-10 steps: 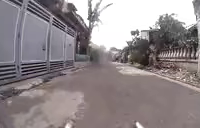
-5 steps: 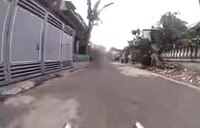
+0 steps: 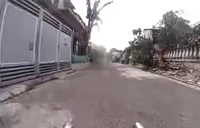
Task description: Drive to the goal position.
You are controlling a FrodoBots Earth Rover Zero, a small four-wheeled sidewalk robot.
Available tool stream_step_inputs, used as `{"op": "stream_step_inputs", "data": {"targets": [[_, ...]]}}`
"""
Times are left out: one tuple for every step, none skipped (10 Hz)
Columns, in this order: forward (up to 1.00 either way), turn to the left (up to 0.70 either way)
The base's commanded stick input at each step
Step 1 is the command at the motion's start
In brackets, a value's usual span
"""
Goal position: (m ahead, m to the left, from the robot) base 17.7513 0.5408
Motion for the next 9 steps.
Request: {"op": "stream_step_inputs", "data": {"targets": [[0.7, 0.0], [0.7, 0.0], [0.7, 0.0], [0.7, 0.0], [0.7, 0.0], [0.7, 0.0], [0.7, -0.01], [0.7, -0.05], [0.7, -0.09]]}}
